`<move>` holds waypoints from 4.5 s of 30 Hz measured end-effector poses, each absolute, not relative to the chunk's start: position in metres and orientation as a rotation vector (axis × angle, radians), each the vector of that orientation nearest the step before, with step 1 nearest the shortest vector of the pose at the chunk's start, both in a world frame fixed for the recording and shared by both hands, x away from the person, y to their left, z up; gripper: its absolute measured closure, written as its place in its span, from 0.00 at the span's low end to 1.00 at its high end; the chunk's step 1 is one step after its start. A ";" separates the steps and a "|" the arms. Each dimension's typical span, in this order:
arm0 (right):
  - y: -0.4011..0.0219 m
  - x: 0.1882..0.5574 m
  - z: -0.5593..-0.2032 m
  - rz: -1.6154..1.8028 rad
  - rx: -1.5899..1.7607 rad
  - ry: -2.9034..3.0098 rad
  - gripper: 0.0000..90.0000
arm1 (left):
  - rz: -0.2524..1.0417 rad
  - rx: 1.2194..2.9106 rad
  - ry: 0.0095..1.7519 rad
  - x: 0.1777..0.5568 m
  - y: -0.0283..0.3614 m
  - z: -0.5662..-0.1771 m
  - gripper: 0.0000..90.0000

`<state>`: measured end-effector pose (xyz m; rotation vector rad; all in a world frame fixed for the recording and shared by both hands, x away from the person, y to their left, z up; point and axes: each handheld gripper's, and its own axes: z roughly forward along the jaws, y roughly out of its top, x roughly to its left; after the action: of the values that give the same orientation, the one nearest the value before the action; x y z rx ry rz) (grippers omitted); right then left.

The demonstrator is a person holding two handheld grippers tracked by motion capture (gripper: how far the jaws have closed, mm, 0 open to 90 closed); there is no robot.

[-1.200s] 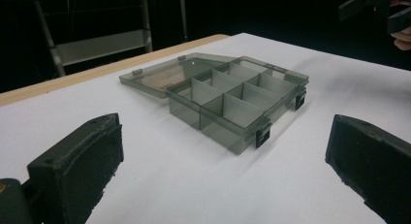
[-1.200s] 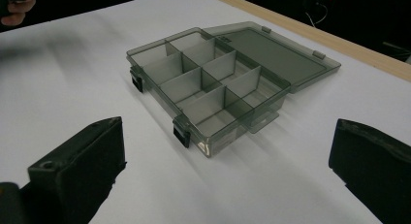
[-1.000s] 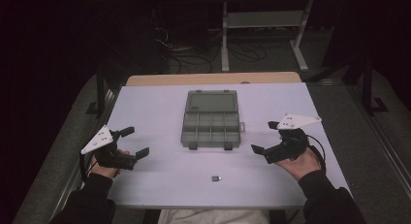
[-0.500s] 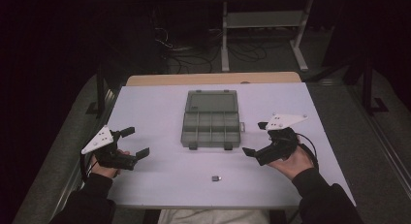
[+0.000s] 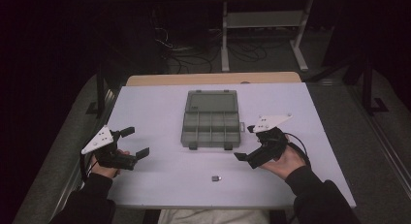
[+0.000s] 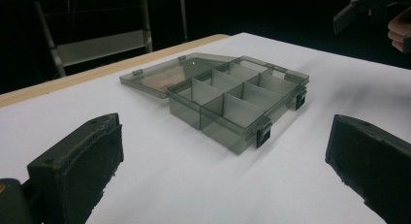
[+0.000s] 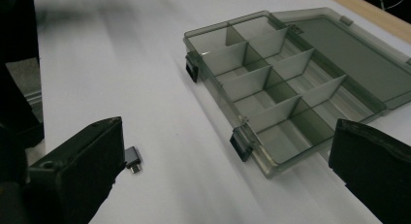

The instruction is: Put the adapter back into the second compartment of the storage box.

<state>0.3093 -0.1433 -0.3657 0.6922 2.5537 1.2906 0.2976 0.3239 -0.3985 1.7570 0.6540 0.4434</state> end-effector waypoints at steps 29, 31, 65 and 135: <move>-0.104 0.311 -0.381 1.187 0.541 2.739 0.00 | 0.445 1.757 0.653 0.298 0.324 -0.399 0.00; -0.102 0.310 -0.383 1.176 0.527 2.759 0.00 | 0.444 1.755 0.653 0.298 0.324 -0.399 0.00; -0.061 0.299 -0.410 1.068 0.334 2.930 0.04 | 0.444 1.755 0.653 0.298 0.324 -0.399 0.00; -0.053 0.300 -0.427 0.941 0.272 3.021 0.84 | 0.442 1.758 0.647 0.298 0.323 -0.399 0.00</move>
<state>0.3005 -0.0532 -0.4269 0.2723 3.0208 0.9409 0.2976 0.3234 -0.3987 1.7580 0.6473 0.4419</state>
